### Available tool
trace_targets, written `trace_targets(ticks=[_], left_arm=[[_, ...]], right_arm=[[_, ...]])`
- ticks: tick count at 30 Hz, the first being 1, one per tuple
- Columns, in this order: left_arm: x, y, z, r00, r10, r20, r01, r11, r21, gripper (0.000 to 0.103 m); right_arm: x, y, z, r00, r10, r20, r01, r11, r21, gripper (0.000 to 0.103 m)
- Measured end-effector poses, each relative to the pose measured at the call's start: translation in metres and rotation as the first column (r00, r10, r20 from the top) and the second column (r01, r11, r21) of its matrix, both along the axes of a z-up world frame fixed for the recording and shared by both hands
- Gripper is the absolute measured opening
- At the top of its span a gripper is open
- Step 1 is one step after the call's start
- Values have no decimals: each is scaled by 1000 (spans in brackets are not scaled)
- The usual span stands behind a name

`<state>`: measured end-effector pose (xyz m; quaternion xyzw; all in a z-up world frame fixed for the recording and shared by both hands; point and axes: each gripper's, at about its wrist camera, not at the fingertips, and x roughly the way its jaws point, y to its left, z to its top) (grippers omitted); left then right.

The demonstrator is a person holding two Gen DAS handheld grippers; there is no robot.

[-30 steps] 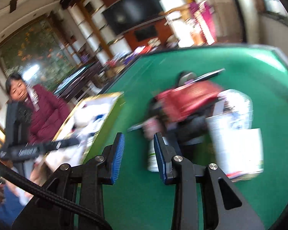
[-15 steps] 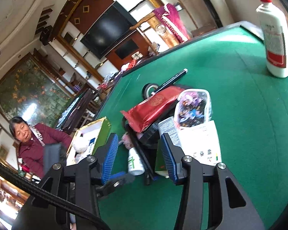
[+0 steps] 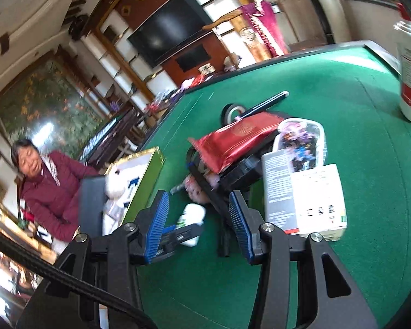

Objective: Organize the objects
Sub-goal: 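Move the left gripper to the pile and grasp the white pill bottle, then grasp the black blue-capped pen from the table with the right gripper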

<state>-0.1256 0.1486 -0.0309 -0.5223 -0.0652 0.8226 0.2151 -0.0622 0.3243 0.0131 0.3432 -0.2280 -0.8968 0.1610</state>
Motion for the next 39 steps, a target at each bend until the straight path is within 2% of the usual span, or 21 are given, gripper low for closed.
trace_targets(ticks=[3,6,10,12,15,17,19,23,27,33,36,39], left_arm=[[19,-25,-2,999,18,-48,-19,1000,-25,29],[21,-36,-5,998,12,-64,-12,1000,5,29],[20,-29,-6,990,-2,-143,-3,999,-32,30],[21,-22,-8,984,-9,-178,-2,998,-62,30],[23,-21,-6,976,-31,-213,7,994,-112,30],[22,-19,-7,975,-37,-220,10,993,-122,30],[20,-19,-8,975,-35,-217,11,994,-111,30],[21,-27,-8,977,-31,-209,11,995,-95,30],[24,-30,-8,978,-30,-208,11,996,-91,30],[24,-28,-8,978,-28,-209,11,997,-80,30],[23,-30,-8,978,-28,-206,14,997,-73,30],[23,-30,-8,978,-30,-207,16,997,-71,30]], right_arm=[[-6,-26,-8,997,80,6,-80,995,62,44],[-16,-48,-19,993,112,43,-118,977,180,25],[-35,-58,-36,992,80,102,-108,946,307,25],[-46,-63,-47,985,94,145,-141,923,359,25],[-54,-70,-49,989,75,127,-123,892,436,18],[-63,-73,-48,992,67,109,-111,877,468,10],[-72,-76,-48,994,57,94,-97,855,509,8],[-81,-74,-49,992,74,100,-115,852,511,9],[-85,-76,-54,985,104,140,-164,824,543,20],[-83,-80,-62,981,88,170,-170,811,559,20],[-69,-75,-54,982,86,168,-161,849,503,14],[-41,-72,-41,986,94,137,-149,863,483,12]])
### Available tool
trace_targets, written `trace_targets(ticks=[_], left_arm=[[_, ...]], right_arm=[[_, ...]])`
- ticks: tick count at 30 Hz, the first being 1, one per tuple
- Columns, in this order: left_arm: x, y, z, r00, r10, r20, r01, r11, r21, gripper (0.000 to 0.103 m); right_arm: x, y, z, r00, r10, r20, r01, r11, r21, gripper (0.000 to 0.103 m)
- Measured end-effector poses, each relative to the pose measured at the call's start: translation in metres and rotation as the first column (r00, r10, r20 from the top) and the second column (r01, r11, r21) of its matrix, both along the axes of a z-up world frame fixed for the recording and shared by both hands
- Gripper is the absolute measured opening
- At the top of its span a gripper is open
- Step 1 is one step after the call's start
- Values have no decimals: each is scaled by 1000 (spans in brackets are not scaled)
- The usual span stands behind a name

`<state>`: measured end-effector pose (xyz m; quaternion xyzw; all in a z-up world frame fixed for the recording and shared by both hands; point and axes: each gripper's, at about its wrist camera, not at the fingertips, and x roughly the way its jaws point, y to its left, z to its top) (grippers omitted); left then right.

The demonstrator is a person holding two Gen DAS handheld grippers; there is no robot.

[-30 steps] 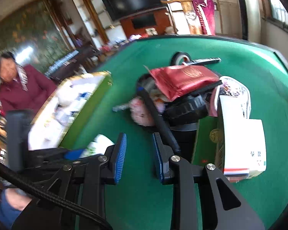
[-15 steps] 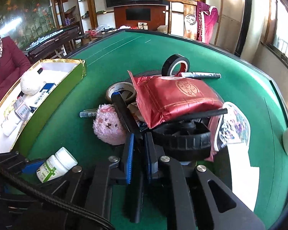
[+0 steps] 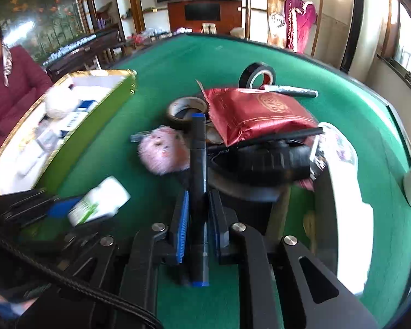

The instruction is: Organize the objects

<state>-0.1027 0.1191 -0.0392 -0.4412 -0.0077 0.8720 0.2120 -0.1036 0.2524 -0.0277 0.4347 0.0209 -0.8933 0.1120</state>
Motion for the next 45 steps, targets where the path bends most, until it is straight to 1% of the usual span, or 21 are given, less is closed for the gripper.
trace_targets(ticks=[1,3,4,7,9,11,14,17,18,22,25,28,29,31,32,33,34,36,39,42,45], left_arm=[[0,1,0,1000,-1,-2,1,1000,-4,30],[0,2,0,1000,-2,-6,2,1000,-11,30],[1,3,0,1000,-2,-8,2,1000,-17,30],[2,7,0,1000,-6,-19,5,999,-43,30],[2,9,0,1000,-9,-23,8,998,-56,30],[2,13,-1,999,-12,-31,10,997,-79,30],[3,17,-1,999,-21,-38,17,995,-101,32],[4,20,-2,999,-29,-41,24,993,-117,34],[4,21,-2,999,-33,-42,28,992,-123,36],[4,27,-2,998,-46,-46,38,987,-153,39],[5,30,-3,998,-48,-52,38,984,-175,40],[5,29,-3,998,-46,-51,37,986,-165,40],[4,28,-3,998,-43,-51,35,986,-162,38],[4,26,-3,998,-28,-55,19,986,-164,31],[4,24,-2,998,-23,-56,14,987,-159,28],[4,22,-2,998,-23,-53,15,989,-148,28],[4,21,-2,998,-26,-52,18,990,-142,28],[4,19,-2,998,-27,-50,20,991,-131,28],[2,14,-1,999,-21,-39,17,995,-96,28],[2,10,-1,999,-17,-31,15,997,-70,28],[3,9,0,999,-17,-35,15,998,-58,28]], right_arm=[[10,2,5,1000,-5,-3,4,1000,-26,12],[30,2,6,1000,26,10,-25,997,-70,12],[42,2,1,999,43,27,-40,996,-85,12],[60,-2,-18,994,71,86,-63,993,-100,13],[64,-5,-23,992,74,99,-65,994,-87,13],[64,-5,-24,993,76,93,-71,996,-60,13],[67,-5,-25,994,75,79,-70,996,-63,13],[72,-5,-25,995,78,61,-76,996,-36,13],[73,-6,-25,996,76,53,-75,997,-24,14],[76,-21,-28,996,92,18,-92,995,35,24],[80,-26,-30,996,91,0,-91,994,62,25],[80,-24,-30,995,97,-14,-96,994,60,26],[78,-25,-30,995,97,-8,-96,994,57,26],[76,-24,-30,995,101,4,-101,994,36,31],[75,-25,-30,995,102,8,-102,994,49,30],[75,-26,-29,996,92,17,-93,994,60,30],[75,-26,-28,996,82,23,-83,995,63,26],[76,-25,-27,997,77,15,-78,994,76,12],[76,-16,-21,999,45,-12,-45,998,49,12],[74,-5,-15,999,11,-30,-12,1000,-13,12],[70,4,-14,1000,-9,-18,7,997,-82,12]])
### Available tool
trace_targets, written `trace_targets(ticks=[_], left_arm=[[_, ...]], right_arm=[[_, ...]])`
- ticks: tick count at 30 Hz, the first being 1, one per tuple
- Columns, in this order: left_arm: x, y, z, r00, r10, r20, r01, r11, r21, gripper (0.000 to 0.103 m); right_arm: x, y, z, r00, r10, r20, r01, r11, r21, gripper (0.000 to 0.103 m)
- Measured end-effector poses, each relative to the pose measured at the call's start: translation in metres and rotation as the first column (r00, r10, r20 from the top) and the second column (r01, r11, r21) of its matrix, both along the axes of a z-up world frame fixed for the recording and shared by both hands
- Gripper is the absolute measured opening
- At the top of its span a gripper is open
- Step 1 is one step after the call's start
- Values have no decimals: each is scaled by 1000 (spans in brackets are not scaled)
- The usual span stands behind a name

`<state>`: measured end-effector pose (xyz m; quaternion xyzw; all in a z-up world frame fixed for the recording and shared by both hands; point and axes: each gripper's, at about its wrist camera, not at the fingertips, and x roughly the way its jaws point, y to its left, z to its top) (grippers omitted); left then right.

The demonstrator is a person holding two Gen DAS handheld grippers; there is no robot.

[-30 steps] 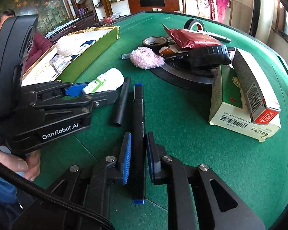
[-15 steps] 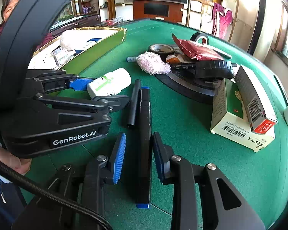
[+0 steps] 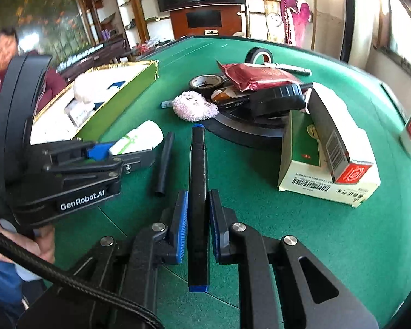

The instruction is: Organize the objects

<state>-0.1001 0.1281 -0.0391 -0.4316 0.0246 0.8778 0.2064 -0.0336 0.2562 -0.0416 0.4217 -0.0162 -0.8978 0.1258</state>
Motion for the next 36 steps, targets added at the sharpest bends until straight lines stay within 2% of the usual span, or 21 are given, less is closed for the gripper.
trace_targets(ticks=[14,25,36], left_arm=[[2,-4,6,1000,-4,-13,5,999,51,29],[4,-5,12,1000,-13,-26,15,997,80,29],[5,-4,12,999,-15,-30,17,996,88,29]], right_arm=[[-5,10,2,1000,-25,11,26,990,-136,12],[-4,15,6,998,-58,4,58,980,-190,12],[-4,13,5,998,-63,3,62,977,-202,12]])
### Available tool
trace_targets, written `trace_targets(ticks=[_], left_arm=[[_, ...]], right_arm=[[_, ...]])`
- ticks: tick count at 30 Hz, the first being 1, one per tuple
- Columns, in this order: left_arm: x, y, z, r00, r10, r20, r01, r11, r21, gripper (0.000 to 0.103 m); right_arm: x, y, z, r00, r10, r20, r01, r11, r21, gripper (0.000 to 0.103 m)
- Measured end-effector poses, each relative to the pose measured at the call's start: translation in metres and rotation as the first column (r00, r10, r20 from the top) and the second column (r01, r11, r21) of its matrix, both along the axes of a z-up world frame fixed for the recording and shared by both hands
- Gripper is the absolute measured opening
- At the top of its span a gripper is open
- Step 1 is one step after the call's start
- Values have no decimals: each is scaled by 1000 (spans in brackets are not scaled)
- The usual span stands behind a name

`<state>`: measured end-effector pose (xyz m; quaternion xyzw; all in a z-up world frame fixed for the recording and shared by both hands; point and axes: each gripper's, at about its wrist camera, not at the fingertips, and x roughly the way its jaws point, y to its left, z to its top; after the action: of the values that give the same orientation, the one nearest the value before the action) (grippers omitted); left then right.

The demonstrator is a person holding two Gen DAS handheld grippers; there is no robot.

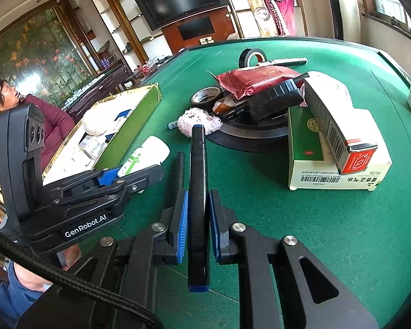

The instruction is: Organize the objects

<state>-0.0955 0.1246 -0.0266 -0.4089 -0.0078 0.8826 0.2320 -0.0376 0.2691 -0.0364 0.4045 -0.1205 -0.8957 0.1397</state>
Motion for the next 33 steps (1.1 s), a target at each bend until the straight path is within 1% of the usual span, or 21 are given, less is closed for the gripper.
trace_targets(ticks=[21,25,28,31,33], left_arm=[[2,1,-1,1000,-9,0,9,1000,-2,29],[2,-3,2,1000,-9,2,9,999,32,29],[5,-12,7,1000,8,10,-9,997,82,29],[13,-24,16,1000,15,7,-16,993,113,29],[19,-35,26,1000,14,1,-14,991,131,29]], right_arm=[[-1,6,-1,1000,-26,1,26,1000,-5,12],[0,12,2,999,-51,-9,51,998,-28,12],[4,19,6,996,-88,-24,86,994,-74,12],[11,20,11,993,-113,-39,107,986,-129,13],[14,15,12,992,-117,-40,110,983,-146,13]])
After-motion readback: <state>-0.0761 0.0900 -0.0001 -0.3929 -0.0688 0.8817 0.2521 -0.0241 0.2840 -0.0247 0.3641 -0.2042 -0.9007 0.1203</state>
